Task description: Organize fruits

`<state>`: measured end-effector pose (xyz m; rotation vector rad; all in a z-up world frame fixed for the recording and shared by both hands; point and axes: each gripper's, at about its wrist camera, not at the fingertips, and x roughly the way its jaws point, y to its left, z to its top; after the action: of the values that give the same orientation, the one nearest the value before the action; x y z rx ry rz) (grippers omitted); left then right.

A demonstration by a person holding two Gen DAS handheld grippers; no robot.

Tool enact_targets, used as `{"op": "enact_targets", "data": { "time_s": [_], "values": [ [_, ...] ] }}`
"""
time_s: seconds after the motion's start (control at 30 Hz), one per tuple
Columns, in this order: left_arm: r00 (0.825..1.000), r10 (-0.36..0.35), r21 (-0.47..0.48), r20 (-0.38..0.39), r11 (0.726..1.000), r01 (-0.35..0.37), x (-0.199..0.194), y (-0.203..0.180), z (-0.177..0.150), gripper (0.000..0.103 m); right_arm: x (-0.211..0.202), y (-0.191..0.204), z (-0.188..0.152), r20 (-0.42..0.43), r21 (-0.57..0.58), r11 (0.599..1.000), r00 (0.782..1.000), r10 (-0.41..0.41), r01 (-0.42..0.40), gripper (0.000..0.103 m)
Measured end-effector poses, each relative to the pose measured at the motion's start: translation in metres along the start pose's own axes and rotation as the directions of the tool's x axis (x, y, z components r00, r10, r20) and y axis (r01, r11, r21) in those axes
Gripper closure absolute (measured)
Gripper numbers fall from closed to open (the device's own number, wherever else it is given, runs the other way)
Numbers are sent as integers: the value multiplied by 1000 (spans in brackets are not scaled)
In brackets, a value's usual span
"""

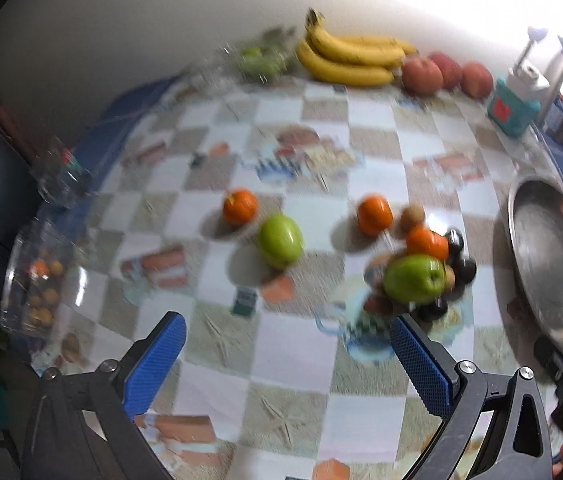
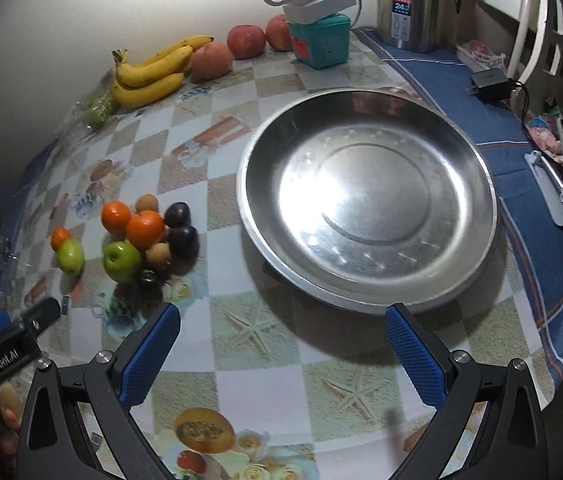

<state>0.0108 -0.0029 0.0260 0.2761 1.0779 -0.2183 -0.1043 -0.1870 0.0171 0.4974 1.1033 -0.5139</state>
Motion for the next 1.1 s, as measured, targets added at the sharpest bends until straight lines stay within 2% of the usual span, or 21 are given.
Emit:
{"op": "enact_targets", "data": {
  "time_s": [0.2, 0.37, 0.5, 0.67, 0.8, 0.93, 1.1],
  "values": [
    [999, -9, -69, 32, 998, 11, -7, 5, 30, 0, -4, 11, 14, 19, -19, 1000, 1000, 10, -10, 1],
    [998, -46, -61, 48, 997, 49, -5, 0, 43, 0, -14, 19, 32, 76, -28, 1000, 997, 13, -11, 1],
    [997, -50, -80, 56, 995, 54, 5, 2, 51, 0, -13, 26, 43, 105, -27, 998, 992, 63, -60, 1],
    [998, -52, -114, 20, 992, 54, 26, 15, 52, 0, 3, 38, 47, 57, -40, 992, 990, 125, -123, 1],
    [997, -68, -131, 36, 989, 72, 27, 31, 54, 0, 17, 54, 51, 6, -71, 987, 990, 142, -141, 1],
    [999, -28, -179, 16, 983, 30, 37, 52, 54, 0, 19, 72, 55, -1, -100, 979, 984, 180, -179, 1],
    [997, -64, -258, -33, 965, 53, 48, 69, 50, 0, 27, 93, 57, -29, -122, 975, 983, 182, -185, 1]
  ]
}}
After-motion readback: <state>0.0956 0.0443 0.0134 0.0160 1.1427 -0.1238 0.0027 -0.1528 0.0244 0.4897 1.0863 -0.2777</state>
